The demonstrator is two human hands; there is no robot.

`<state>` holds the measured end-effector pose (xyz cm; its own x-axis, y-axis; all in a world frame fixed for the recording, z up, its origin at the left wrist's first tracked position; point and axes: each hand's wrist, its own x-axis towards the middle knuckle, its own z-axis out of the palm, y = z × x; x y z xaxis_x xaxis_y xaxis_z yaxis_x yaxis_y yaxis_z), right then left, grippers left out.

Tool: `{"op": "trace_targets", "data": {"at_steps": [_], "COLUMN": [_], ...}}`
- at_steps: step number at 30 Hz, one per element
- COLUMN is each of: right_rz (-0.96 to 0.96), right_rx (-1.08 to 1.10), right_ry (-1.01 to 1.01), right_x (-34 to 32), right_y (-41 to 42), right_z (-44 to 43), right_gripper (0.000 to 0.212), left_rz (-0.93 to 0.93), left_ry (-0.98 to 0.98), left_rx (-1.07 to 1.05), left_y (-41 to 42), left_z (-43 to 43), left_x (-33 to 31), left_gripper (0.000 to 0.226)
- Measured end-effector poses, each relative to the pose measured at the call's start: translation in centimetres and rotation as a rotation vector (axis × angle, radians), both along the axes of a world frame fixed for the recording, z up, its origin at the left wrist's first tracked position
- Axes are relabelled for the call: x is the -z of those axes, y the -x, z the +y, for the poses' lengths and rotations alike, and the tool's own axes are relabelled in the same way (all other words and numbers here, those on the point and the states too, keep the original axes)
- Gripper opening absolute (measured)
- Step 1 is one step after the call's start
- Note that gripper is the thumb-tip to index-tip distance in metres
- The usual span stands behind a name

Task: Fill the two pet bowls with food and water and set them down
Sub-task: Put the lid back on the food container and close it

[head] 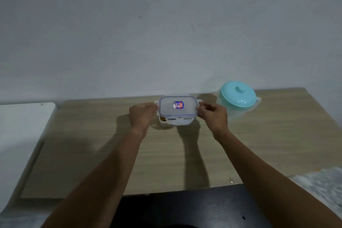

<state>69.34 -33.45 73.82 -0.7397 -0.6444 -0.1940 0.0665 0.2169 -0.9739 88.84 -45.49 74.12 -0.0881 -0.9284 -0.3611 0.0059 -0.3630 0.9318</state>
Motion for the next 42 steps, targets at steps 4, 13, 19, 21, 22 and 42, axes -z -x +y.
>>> {"op": "trace_targets", "data": {"at_steps": [4, 13, 19, 21, 22, 42], "right_rz": [0.097, 0.235, 0.186, 0.187, 0.187, 0.350], "right_rx": [-0.023, -0.097, -0.136, -0.158, -0.163, -0.642], "right_ry": [-0.116, -0.220, -0.275, -0.285, -0.288, -0.359], "right_x": [2.4, 3.7, 4.4, 4.6, 4.6, 2.5], "right_y": [0.5, 0.6, 0.5, 0.4, 0.3, 2.6], "right_z": [-0.8, -1.7, -1.6, -1.5, -1.5, -3.6], "right_gripper": [0.026, 0.042, 0.043, 0.044, 0.044, 0.096], "left_rz": [-0.201, -0.242, -0.342, -0.350, -0.356, -0.824], "left_ry": [0.071, 0.021, -0.060, -0.092, -0.100, 0.316], "left_rx": [-0.032, -0.107, -0.016, 0.008, 0.022, 0.542], "left_y": [1.3, 1.8, 1.3, 1.2, 1.2, 1.7], "left_z": [0.6, 0.9, 0.5, 0.2, 0.0, -0.7], "left_x": [0.9, 2.2, 3.7, 4.4, 4.8, -0.6], "left_gripper": [0.031, 0.039, 0.034, 0.019, 0.012, 0.082]}}
